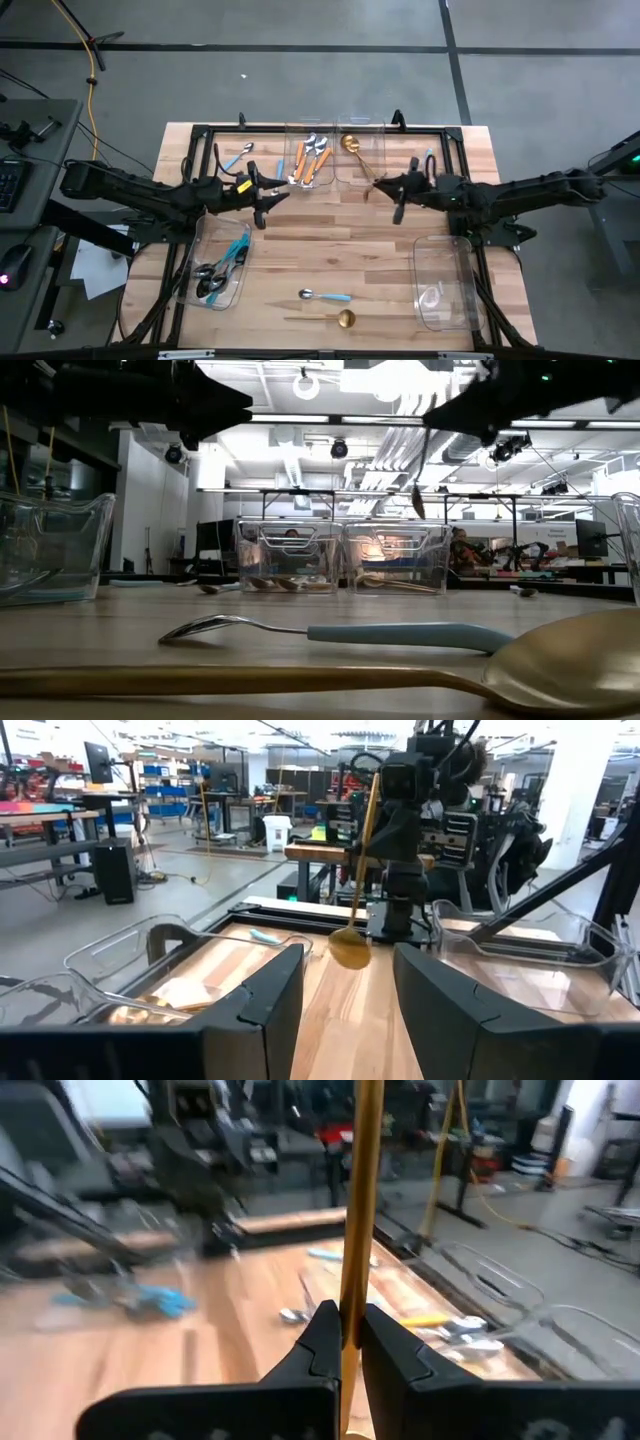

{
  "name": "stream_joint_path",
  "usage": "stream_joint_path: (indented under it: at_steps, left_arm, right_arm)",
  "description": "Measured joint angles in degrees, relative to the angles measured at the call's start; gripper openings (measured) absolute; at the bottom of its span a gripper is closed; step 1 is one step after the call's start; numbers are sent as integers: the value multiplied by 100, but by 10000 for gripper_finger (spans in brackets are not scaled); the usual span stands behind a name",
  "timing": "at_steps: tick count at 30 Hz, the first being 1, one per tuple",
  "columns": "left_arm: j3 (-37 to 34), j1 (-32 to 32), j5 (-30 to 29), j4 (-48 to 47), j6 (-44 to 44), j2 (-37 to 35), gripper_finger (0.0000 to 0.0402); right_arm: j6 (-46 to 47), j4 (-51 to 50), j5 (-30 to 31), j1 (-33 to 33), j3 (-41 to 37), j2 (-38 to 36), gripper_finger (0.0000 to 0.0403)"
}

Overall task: Sort silverware by color (type)
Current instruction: Put the gold spoon into the top right transparent bin

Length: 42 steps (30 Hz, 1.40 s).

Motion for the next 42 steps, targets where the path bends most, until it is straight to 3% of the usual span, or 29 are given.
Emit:
stream_joint_path:
  at_steps: [5, 9, 34, 37, 42]
  left_arm:
    - [0, 13, -25, 97, 48, 2, 145]
    - [2, 15, -134, 241, 63, 2, 145]
    - [2, 15, -138, 225, 150, 2, 145]
    - [4, 15, -136, 225, 150, 2, 145]
    - [4, 15, -133, 224, 150, 2, 145]
  right_arm:
    - [412, 328, -1081, -275, -419, -611, 6]
    - [538, 341, -1314, -305, -419, -606, 6]
    - [719, 501, -1318, -304, -421, -498, 5]
    - [734, 555, -1144, -301, -280, -419, 5]
    - [498, -29, -362, -304, 400, 61, 5]
